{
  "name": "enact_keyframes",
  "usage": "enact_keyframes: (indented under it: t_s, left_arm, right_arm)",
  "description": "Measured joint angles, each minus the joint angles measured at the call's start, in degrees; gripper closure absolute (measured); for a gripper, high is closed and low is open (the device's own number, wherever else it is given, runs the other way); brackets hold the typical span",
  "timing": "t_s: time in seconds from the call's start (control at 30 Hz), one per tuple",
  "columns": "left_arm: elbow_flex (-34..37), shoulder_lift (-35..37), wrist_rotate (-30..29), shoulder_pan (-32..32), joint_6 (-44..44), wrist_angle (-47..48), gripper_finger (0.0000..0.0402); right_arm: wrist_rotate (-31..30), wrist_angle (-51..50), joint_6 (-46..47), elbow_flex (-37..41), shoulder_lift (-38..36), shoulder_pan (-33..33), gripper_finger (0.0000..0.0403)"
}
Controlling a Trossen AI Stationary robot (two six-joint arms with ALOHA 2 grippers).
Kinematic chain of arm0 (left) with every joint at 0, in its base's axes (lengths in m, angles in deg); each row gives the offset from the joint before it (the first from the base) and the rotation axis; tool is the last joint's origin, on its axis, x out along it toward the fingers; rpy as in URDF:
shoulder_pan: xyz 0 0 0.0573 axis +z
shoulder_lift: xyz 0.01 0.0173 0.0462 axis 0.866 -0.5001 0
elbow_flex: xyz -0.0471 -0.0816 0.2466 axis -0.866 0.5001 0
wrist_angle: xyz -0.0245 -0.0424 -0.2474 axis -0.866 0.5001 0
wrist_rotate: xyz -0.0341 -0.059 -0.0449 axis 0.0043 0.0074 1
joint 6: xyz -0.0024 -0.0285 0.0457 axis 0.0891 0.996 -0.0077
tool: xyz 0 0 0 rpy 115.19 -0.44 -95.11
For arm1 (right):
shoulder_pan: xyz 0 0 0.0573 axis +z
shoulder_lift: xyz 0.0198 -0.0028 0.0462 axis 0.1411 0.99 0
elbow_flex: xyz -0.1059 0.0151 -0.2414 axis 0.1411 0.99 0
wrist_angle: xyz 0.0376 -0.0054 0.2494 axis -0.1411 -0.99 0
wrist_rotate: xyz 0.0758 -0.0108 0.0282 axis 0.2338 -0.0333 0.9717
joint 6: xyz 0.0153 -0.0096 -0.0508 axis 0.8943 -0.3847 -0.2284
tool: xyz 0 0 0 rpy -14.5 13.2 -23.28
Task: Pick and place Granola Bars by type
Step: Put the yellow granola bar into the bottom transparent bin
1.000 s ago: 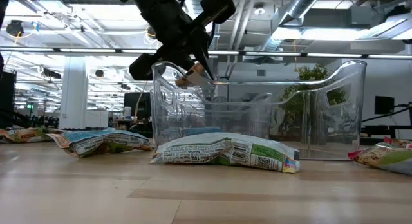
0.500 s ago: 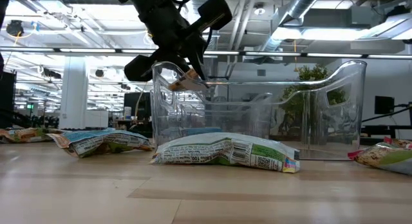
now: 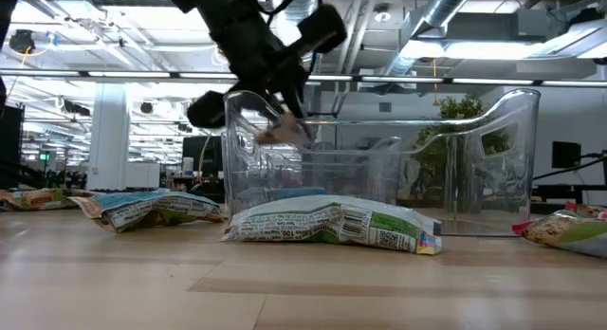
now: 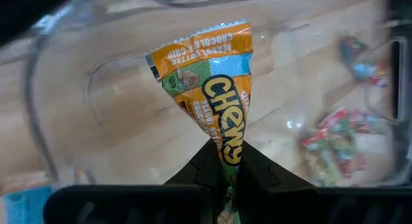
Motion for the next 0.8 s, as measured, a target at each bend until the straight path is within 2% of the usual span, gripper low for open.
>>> enact_keyframes:
  t_s: [0.57,0.67,0.8]
  left_arm:
    - [0.1,0.1,0.7,0.3,-1.8,0.1,0.0383]
    - [0.1,0.1,1.2,0.3,-2.0,0.0,0.0370]
    - [0.1,0.1,1.1,0.3,-2.0,0.0,0.0333]
  right_arm:
    - [0.0,0.0,0.0,0.0,0.0,0.0,0.0403]
    - [0.0,0.0,0.0,0.0,0.0,0.0,0.0403]
    - [0.0,0.0,0.0,0.0,0.0,0.0,0.0403]
